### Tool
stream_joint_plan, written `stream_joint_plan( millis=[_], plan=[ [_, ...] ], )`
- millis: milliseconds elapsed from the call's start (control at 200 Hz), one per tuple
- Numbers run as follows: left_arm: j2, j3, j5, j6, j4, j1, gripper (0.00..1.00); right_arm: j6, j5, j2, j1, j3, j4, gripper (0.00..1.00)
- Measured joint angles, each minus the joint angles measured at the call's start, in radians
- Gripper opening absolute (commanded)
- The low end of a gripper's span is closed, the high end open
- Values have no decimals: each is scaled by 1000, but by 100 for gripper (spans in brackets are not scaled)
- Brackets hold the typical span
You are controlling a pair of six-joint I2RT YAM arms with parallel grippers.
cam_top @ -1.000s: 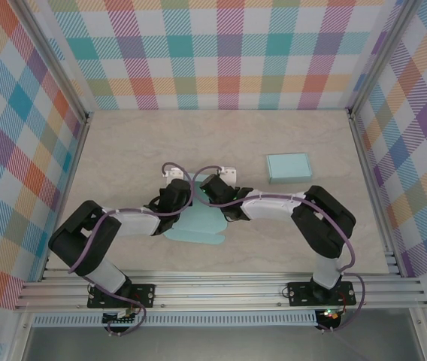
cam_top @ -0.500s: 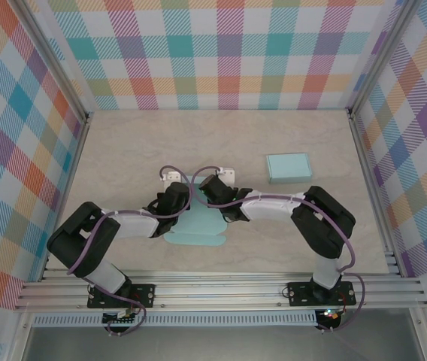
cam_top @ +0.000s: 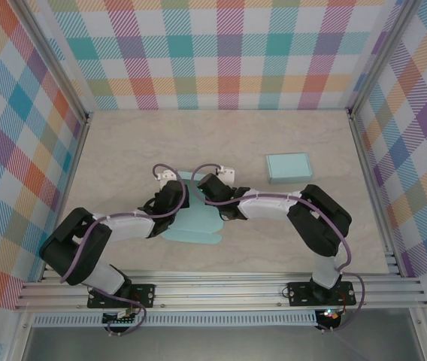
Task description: Fold the paper box
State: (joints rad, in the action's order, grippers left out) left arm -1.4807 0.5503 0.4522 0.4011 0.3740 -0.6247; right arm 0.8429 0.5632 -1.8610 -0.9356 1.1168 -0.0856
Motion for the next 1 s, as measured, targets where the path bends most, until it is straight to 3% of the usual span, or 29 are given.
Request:
stream_joint_plan(
  millis=[230,395,700,950,1000],
  plan=[
    [23,-11,-2,3,-20,0,40,8,-1,0,1,2,-2,0],
    [-4,-11,40,15,-40,0,20,10,-6,0,3,2,-3,0],
    [-68,16,108,39,-70,-4,8,-7,-8,-1,0,8,-6,0],
    [-79,25,161,132,-87,-17,12,-7,-7,-10,-3,13,3,0],
    [-80,25,161,144,-87,-17,17,-7,-2,-13,-6,16,2,0]
  ],
)
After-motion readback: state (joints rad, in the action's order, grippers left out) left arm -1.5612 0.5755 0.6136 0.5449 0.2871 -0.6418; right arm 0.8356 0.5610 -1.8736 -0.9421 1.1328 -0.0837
